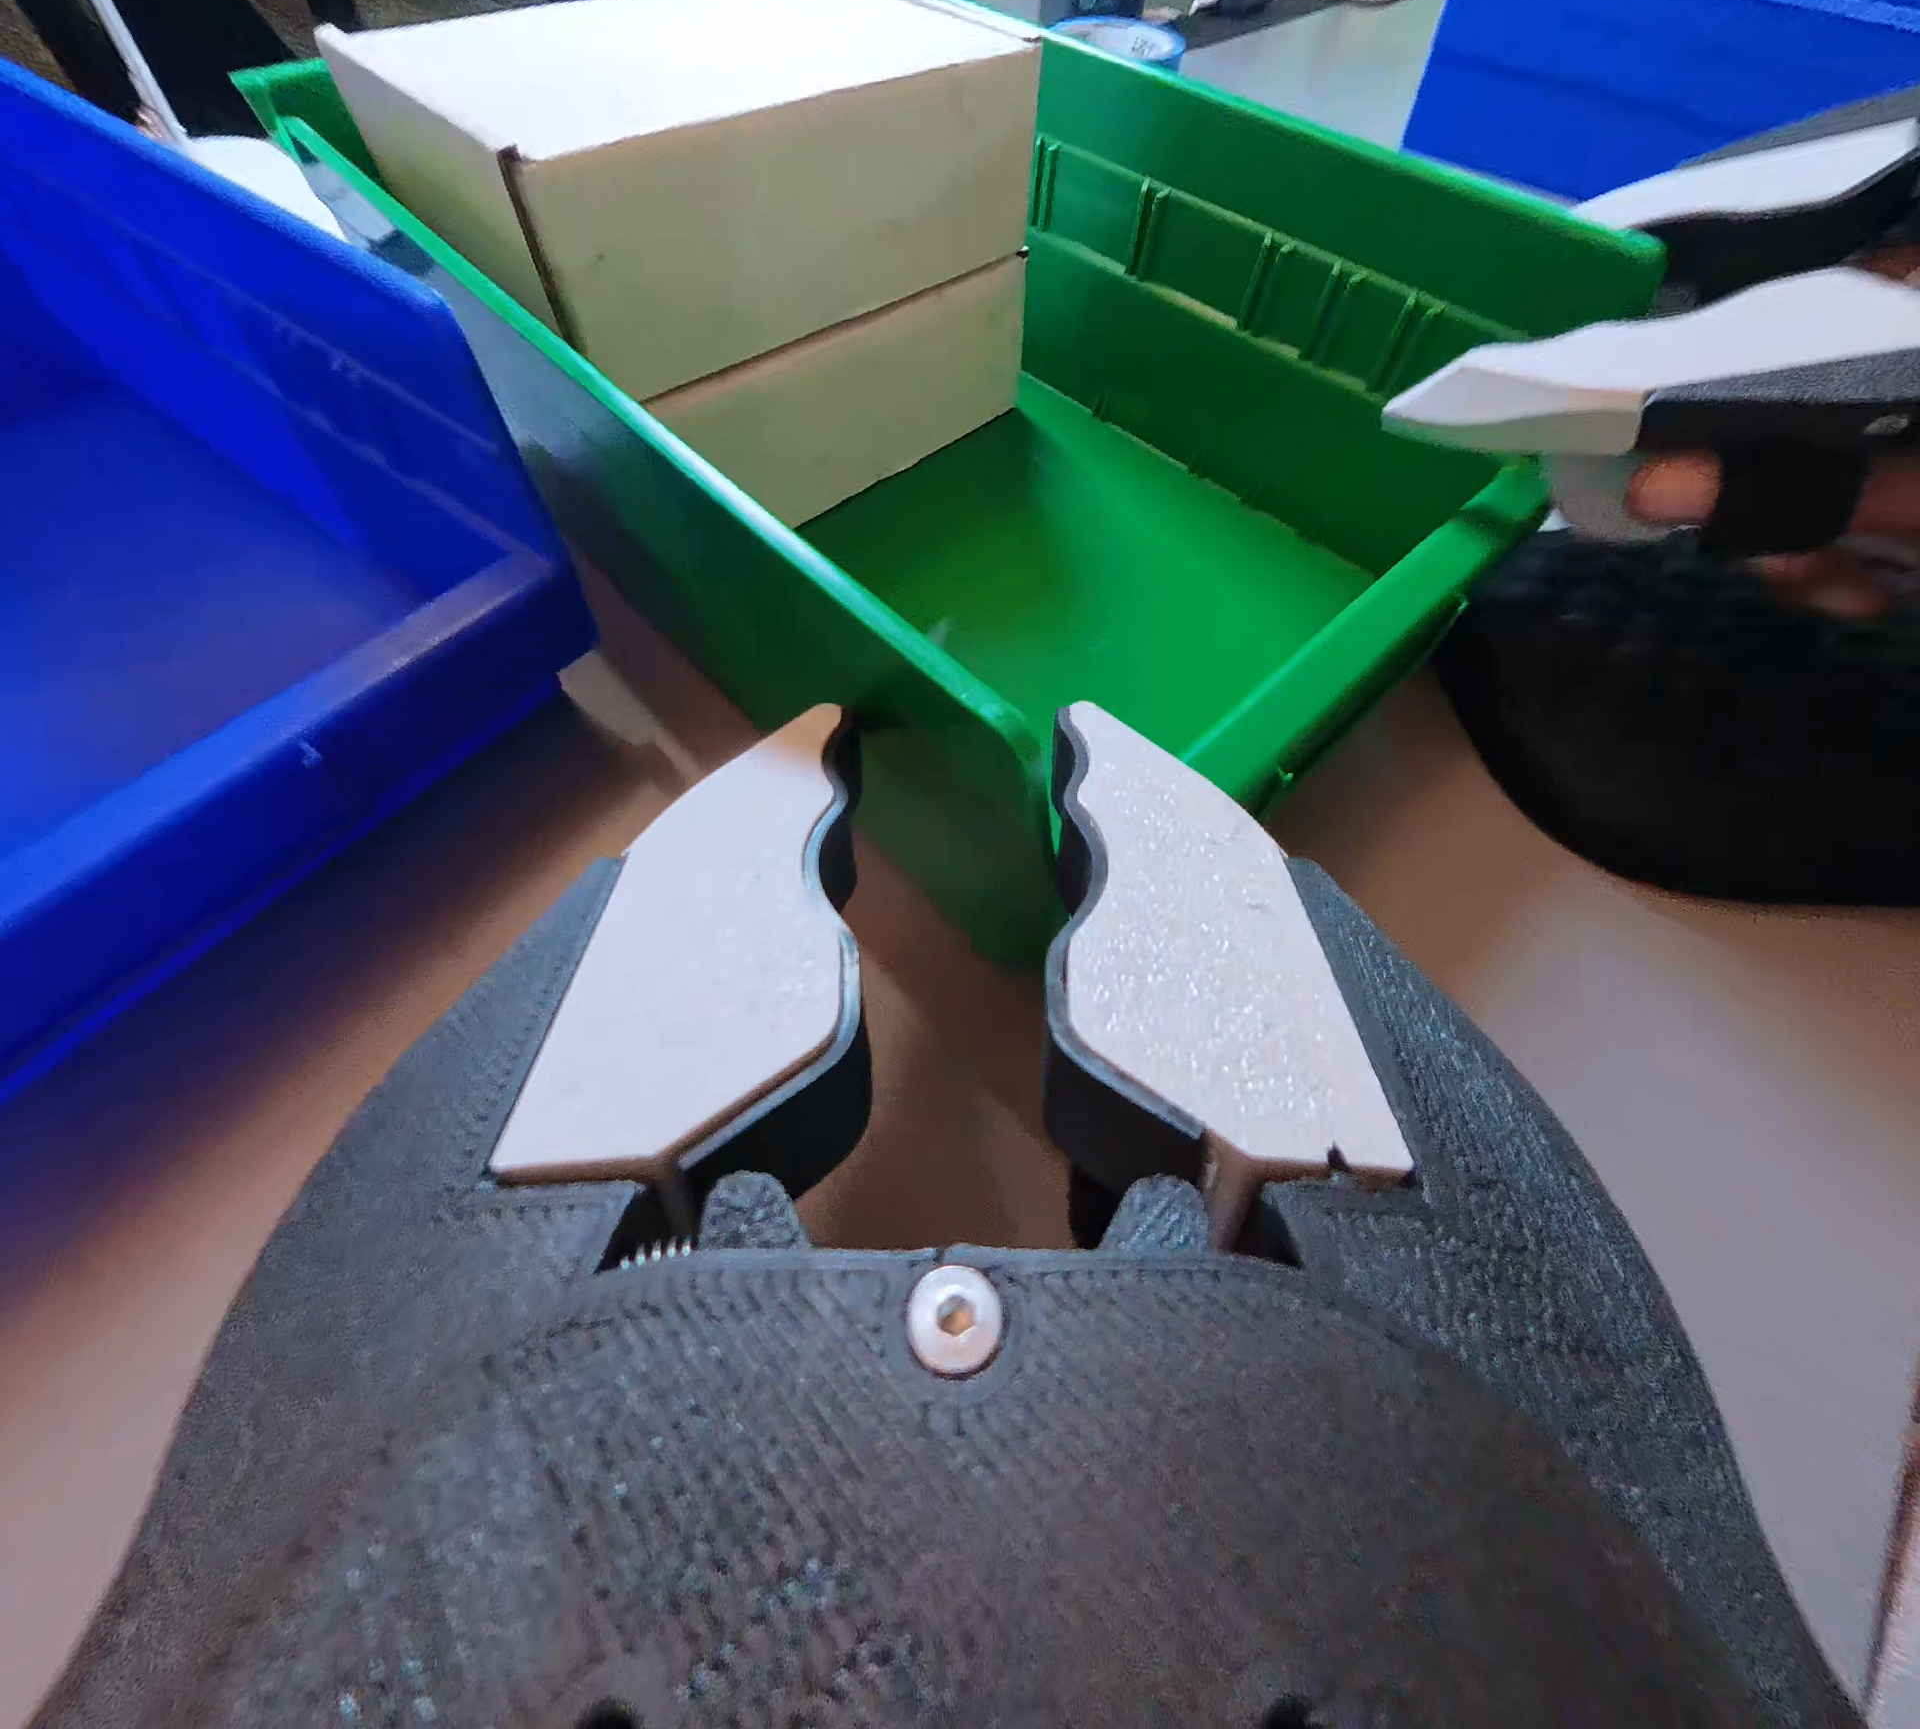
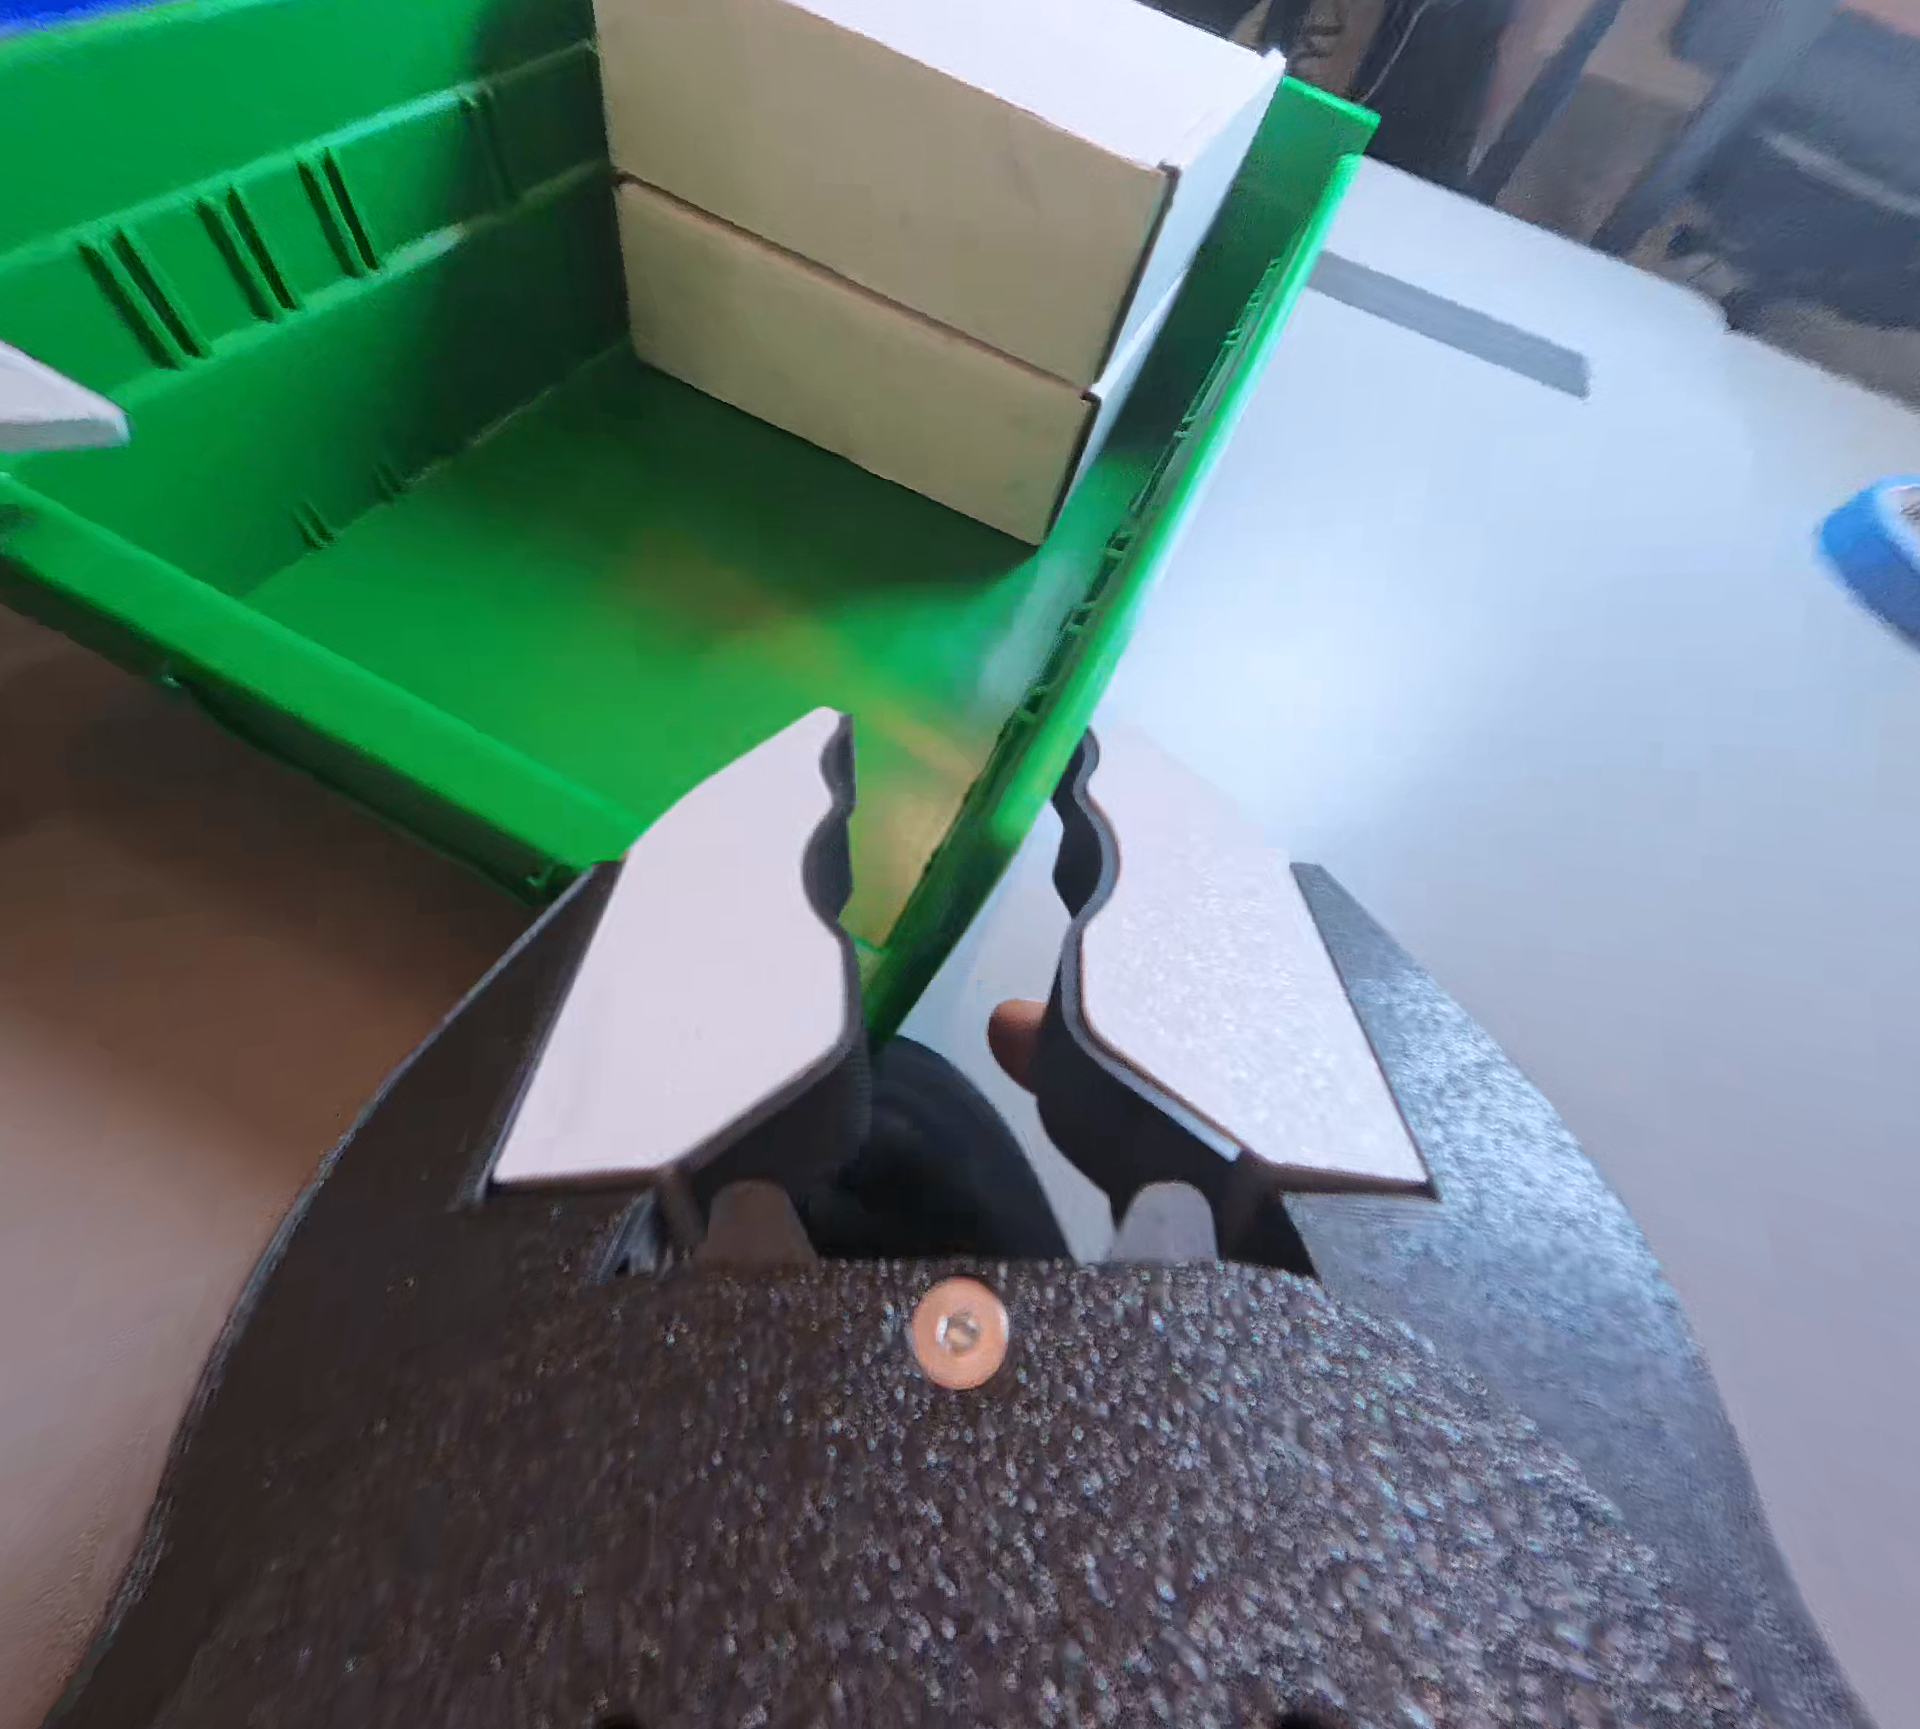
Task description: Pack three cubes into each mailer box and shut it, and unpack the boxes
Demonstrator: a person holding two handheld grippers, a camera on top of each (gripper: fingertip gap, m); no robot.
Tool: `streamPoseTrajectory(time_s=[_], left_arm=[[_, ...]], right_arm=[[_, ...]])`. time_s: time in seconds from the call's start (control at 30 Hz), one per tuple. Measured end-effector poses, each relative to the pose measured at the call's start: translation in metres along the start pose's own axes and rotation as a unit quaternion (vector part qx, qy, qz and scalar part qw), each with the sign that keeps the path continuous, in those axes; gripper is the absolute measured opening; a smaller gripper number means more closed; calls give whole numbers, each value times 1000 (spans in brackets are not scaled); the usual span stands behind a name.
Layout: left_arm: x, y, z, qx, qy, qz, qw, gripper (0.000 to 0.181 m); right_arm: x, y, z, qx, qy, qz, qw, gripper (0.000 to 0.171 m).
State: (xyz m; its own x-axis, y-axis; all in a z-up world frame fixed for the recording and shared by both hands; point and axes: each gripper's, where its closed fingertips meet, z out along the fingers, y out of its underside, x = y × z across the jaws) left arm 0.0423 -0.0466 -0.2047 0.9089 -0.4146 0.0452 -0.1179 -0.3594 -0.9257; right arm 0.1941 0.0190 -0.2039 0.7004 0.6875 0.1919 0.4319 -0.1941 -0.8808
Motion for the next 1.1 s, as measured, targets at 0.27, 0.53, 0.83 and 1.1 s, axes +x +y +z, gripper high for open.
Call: streamPoseTrajectory(time_s=[0.27, 0.53, 0.83, 1.1], left_arm=[[13, -27, -19, 44, -30, 124, 991, 26], [-3, -104, -98, 140, -86, 156, 974, 20], [-86, -125, -245, 168, -229, 156, 946, 21], [-145, -58, -329, 94, -319, 158, 930, 21]], right_arm=[[8, -20, -37, 79, 94, -71, 990, 15], [-14, -106, -82, 189, 96, -110, 971, 8], [-131, -228, -55, 301, -37, -122, 945, 9], [-255, -246, 7, 287, -169, -122, 935, 9]])
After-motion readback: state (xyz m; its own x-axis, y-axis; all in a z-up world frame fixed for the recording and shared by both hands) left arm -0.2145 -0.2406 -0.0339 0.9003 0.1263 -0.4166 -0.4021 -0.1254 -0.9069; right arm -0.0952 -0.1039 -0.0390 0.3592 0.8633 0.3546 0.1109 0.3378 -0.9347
